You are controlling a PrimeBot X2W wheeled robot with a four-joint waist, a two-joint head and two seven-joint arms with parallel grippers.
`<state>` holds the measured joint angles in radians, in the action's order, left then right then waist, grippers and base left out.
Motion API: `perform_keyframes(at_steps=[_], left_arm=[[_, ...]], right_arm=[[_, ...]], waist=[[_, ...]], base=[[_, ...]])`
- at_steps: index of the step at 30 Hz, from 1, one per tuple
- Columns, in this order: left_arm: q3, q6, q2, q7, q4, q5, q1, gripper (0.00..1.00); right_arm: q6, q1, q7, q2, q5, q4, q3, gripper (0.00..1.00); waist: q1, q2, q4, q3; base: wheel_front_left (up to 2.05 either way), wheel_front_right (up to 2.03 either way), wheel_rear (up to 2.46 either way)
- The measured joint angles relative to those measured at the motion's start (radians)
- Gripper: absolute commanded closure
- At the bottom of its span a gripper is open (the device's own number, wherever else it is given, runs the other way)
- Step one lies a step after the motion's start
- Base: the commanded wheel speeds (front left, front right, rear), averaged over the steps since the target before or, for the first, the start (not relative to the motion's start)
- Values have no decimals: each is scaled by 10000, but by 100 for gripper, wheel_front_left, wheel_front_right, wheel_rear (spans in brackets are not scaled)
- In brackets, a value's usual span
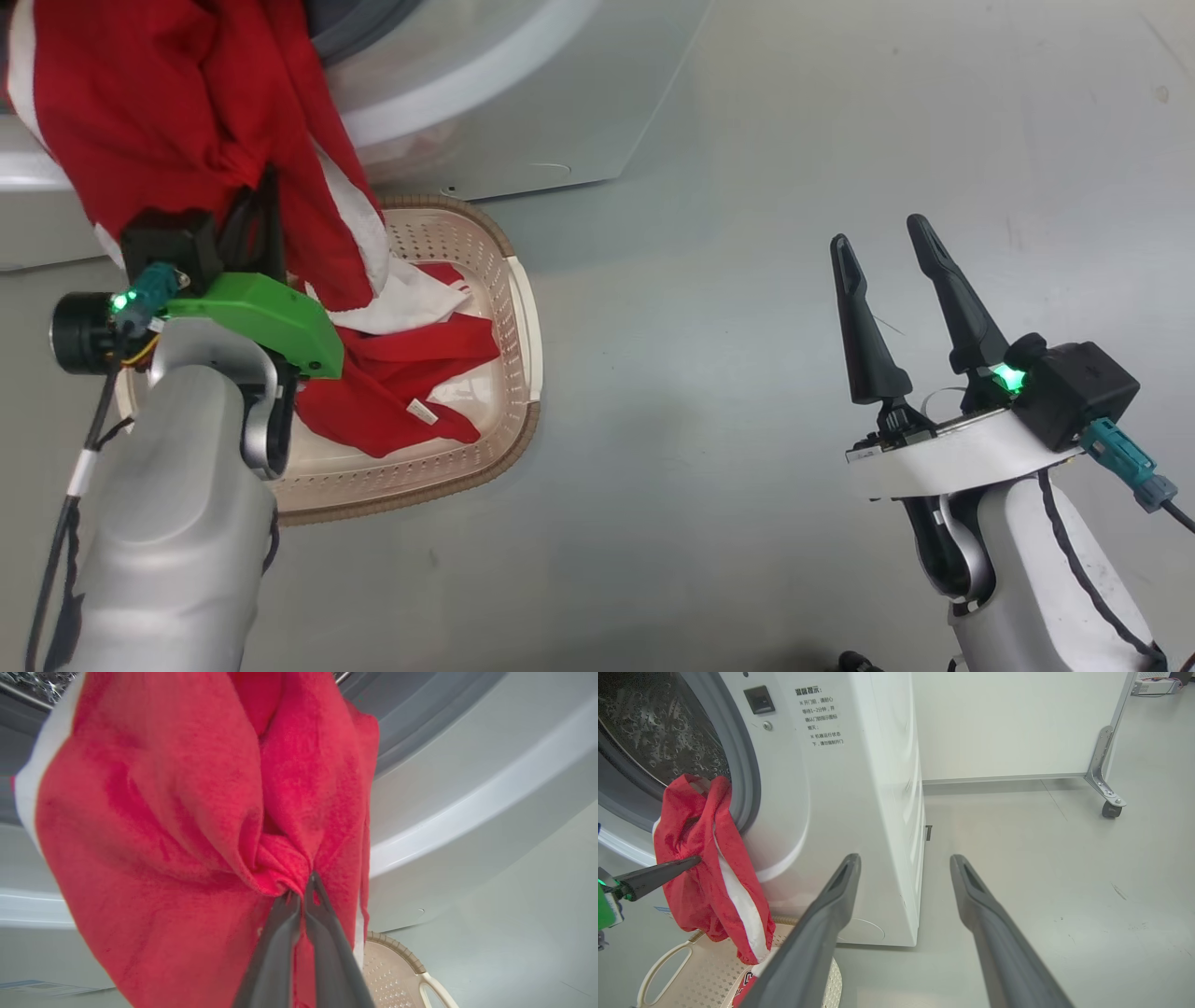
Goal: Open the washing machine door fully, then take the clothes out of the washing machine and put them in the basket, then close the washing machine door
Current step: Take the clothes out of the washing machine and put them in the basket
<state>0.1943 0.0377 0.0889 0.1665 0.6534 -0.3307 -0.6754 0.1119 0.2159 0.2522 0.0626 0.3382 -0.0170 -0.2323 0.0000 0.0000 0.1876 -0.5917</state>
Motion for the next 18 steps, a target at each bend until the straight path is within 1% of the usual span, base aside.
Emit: perform_keyframes(at_steps=[5,12,14,18], left_arm=[[150,-6,-171,642,-437,107,320,100],[385,-153,-282,803,-1526,357,792,100],[545,-236,-343,825,-2157,596,892,100],[688,-359,-337,826,-3003,842,1156,100]], right_arm=[[0,-9,0,67,-61,-6,92,0],[-2,-112,0,163,-169,-35,207,0],[-4,-238,0,219,-182,-42,284,0],[-2,-255,0,234,-242,-52,268,0]], waist=[[0,0,-282,97],[0,0,-633,316],[0,0,-798,403],[0,0,-974,548]], base=[[0,0,0],[0,0,0],[0,0,0],[0,0,0]])
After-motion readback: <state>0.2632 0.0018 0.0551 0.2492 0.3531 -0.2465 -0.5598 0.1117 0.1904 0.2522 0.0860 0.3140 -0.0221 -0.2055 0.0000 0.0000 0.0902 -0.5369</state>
